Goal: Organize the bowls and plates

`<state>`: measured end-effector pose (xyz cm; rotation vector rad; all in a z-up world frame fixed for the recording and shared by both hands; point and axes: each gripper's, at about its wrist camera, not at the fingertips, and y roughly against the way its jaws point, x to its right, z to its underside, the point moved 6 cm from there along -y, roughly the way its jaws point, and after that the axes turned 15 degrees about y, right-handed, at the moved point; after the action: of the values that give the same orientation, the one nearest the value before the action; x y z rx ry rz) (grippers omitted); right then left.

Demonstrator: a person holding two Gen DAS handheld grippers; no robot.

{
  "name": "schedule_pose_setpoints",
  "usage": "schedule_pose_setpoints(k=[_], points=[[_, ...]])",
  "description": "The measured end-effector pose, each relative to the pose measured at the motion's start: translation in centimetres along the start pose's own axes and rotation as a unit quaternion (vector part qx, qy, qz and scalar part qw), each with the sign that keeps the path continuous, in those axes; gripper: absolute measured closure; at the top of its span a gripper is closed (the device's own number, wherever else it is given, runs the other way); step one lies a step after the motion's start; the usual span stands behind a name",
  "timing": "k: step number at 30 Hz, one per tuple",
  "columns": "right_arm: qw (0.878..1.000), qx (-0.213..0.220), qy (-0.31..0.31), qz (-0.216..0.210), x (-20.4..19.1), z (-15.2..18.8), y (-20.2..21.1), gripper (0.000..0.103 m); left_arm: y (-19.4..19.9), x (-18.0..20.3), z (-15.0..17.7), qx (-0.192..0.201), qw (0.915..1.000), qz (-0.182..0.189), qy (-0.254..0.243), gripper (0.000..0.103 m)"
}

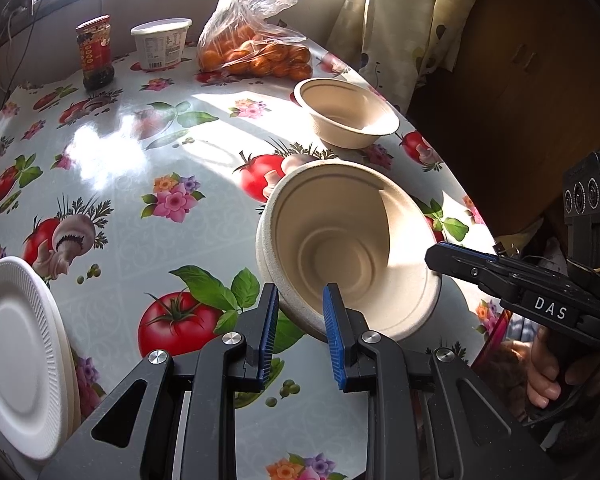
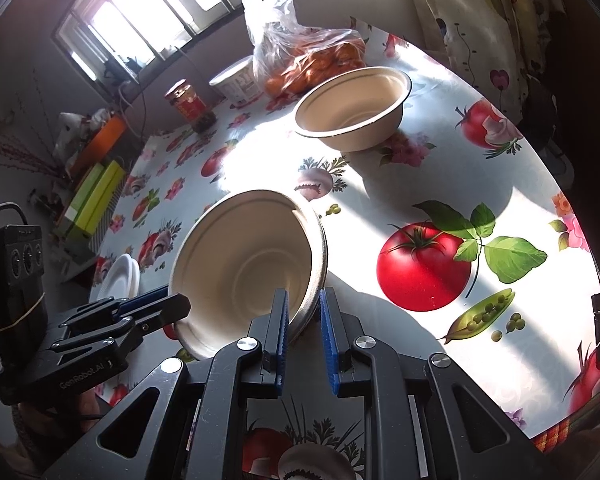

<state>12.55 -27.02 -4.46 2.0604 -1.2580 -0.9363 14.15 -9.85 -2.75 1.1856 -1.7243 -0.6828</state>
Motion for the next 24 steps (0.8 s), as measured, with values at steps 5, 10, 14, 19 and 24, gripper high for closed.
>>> schedule_pose_setpoints(k=[5, 10, 14, 19, 24], points=[[1.000, 0.000, -0.002, -0.001, 0.00, 0.14, -0.15, 0.086, -0.06, -0.04, -0.06, 0.001, 1.0000, 0.001, 0.000, 0.079], [1.000, 0.000, -0.002, -0.001, 0.02, 0.11, -0.17, 0.083, -0.06, 0.00, -0.07, 0.002, 1.0000, 0.000, -0.003, 0.079], [1.000, 0.000, -0.002, 0.000, 0.07, 0.12, -0.17, 0.079, 0.00, 0.02, -0.02, 0.004, 1.0000, -0.001, -0.004, 0.078], [1.000, 0.003, -0.004, 0.000, 0.10, 0.14, -0.20, 0.075, 0.05, 0.01, -0.03, 0.005, 1.0000, -0.001, -0.003, 0.069], [1.000, 0.004, -0.009, 0.001, -0.01, 0.05, -0.23, 0.072, 0.17, -0.04, -0.17, 0.008, 1.0000, 0.002, -0.001, 0.064]])
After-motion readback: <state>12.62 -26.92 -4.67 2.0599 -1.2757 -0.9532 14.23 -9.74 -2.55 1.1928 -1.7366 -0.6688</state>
